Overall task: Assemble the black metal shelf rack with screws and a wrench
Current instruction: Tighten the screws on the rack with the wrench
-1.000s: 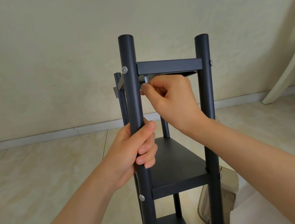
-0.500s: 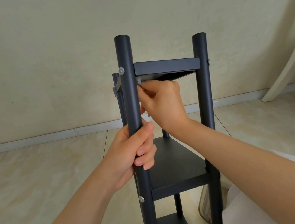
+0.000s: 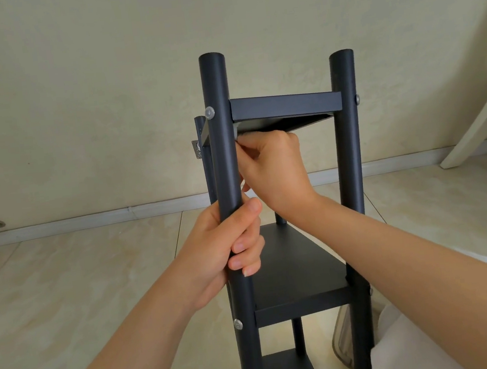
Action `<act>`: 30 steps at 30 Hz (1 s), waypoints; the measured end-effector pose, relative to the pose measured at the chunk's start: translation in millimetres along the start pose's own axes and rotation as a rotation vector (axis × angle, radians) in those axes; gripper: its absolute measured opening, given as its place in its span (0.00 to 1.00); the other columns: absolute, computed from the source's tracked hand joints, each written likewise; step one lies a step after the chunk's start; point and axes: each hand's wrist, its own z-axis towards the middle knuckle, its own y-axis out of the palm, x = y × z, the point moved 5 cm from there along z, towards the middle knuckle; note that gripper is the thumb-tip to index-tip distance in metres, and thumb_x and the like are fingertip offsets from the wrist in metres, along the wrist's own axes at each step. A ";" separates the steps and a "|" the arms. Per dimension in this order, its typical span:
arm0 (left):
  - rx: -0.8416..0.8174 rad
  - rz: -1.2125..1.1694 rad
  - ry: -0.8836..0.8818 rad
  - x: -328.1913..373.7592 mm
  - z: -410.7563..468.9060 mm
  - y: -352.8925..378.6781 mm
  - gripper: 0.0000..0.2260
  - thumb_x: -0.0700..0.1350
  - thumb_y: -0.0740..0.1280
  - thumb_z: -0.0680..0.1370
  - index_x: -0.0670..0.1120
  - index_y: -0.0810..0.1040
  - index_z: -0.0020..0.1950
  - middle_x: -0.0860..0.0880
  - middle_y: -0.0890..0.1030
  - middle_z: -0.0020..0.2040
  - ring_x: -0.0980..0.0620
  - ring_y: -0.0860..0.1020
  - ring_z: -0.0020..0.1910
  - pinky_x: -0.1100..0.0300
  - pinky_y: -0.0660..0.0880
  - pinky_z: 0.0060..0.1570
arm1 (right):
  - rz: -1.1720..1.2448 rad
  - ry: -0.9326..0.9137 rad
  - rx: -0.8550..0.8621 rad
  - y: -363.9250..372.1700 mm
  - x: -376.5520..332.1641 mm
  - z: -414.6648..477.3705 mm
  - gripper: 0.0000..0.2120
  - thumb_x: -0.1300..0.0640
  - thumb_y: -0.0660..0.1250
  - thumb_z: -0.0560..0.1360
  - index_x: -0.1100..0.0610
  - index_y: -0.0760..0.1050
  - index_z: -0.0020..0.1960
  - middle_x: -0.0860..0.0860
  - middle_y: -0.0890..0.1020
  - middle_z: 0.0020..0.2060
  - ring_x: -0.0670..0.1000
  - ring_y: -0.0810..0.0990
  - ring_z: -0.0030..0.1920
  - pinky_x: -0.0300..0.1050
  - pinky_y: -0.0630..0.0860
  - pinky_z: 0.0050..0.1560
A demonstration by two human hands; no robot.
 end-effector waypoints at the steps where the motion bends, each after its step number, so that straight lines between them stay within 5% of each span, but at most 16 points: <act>1: -0.006 0.001 0.002 0.0 -0.1 0.2 0.17 0.57 0.69 0.74 0.53 0.72 0.28 0.53 0.64 0.23 0.55 0.61 0.21 0.63 0.67 0.25 | -0.001 0.030 -0.027 -0.4 1.3 -1.6 0.24 0.62 0.64 0.80 0.52 0.68 0.26 0.39 0.73 0.19 0.40 0.77 0.22 0.28 0.68 0.27; 5: -0.014 0.001 0.011 0.2 -0.1 -0.6 0.17 0.57 0.68 0.74 0.53 0.73 0.28 0.53 0.64 0.23 0.56 0.62 0.21 0.63 0.67 0.25 | -0.008 0.135 -0.123 -8.5 2.3 -8.8 0.19 0.60 0.63 0.80 0.62 0.75 0.31 0.46 0.79 0.23 0.46 0.79 0.24 0.38 0.76 0.32; 10: 0.019 0.008 0.017 0.4 1.9 -1.7 0.19 0.55 0.67 0.77 0.53 0.71 0.27 0.54 0.64 0.23 0.56 0.62 0.20 0.62 0.67 0.25 | -0.030 0.180 -0.198 -25.3 -1.4 -19.6 0.13 0.58 0.62 0.81 0.58 0.81 0.41 0.49 0.82 0.26 0.46 0.80 0.26 0.36 0.76 0.35; 15: 0.043 0.038 0.029 1.1 5.0 0.1 0.21 0.53 0.66 0.79 0.54 0.71 0.26 0.54 0.64 0.23 0.55 0.63 0.21 0.62 0.68 0.26 | 0.023 0.187 -0.186 -41.2 -6.8 -23.9 0.13 0.57 0.62 0.81 0.57 0.81 0.41 0.48 0.82 0.29 0.44 0.79 0.29 0.31 0.71 0.31; 22: 0.087 0.036 0.025 0.6 11.2 3.3 0.20 0.50 0.68 0.80 0.54 0.72 0.28 0.53 0.65 0.25 0.54 0.65 0.22 0.61 0.70 0.27 | 0.228 0.216 -0.173 -48.9 -22.4 -14.1 0.14 0.56 0.64 0.80 0.53 0.82 0.39 0.45 0.84 0.39 0.42 0.80 0.44 0.37 0.76 0.38; 30: 0.062 0.040 0.015 -2.3 15.6 2.1 0.14 0.48 0.71 0.76 0.53 0.74 0.31 0.51 0.67 0.26 0.53 0.67 0.23 0.60 0.72 0.29 | 0.372 0.277 -0.310 -33.4 -30.1 -13.5 0.12 0.58 0.64 0.80 0.60 0.84 0.47 0.53 0.85 0.47 0.50 0.82 0.54 0.50 0.76 0.63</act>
